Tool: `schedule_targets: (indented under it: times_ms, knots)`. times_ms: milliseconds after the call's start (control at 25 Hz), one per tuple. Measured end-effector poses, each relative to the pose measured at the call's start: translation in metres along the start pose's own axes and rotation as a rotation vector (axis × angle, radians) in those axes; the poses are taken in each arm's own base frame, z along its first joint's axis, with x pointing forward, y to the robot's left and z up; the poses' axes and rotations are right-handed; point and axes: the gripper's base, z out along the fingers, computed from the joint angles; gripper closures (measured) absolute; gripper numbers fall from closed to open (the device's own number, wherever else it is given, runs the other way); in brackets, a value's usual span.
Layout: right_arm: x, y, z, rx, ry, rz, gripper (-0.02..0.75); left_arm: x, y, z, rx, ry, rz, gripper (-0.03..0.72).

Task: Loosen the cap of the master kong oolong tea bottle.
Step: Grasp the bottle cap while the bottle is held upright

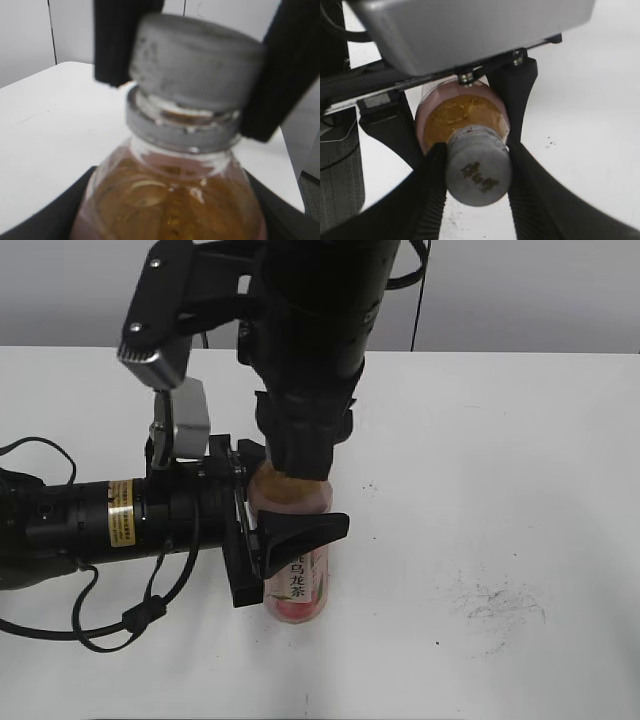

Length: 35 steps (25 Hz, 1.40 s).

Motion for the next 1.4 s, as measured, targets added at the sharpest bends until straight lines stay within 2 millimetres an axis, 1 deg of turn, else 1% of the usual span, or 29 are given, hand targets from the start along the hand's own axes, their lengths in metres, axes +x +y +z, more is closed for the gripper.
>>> schedule_targets:
  times_ms: [80,400,720,1120,1240,1400]
  knots:
    - [0.0001,-0.0001,0.0000,0.001,0.001,-0.074,0.458,0.0000,0.0000,0.0000,0.000,0.000,0.000,0.243]
    - [0.0003,-0.0008,0.0000,0.008,0.005,-0.481,0.459,0.0001,0.0003,0.0000,-0.003,0.001,-0.002,0.243]
    - [0.0003,-0.0010,0.0000,0.009,0.008,-0.782,0.459,0.0001,0.0003,0.0000,-0.004,0.002,-0.002,0.243]
    - [0.0000,-0.0017,-0.0004,0.018,0.011,-1.254,0.460,0.0001,0.0003,0.0000,-0.004,0.002,-0.002,0.243]
    - [-0.0001,-0.0018,-0.0004,0.020,0.012,-1.372,0.461,0.0001,0.0003,0.0000,-0.004,0.002,-0.002,0.243]
    - [-0.0008,-0.0015,-0.0004,0.021,0.013,-1.477,0.463,0.0001,0.0004,0.0000,-0.004,0.001,-0.002,0.243]
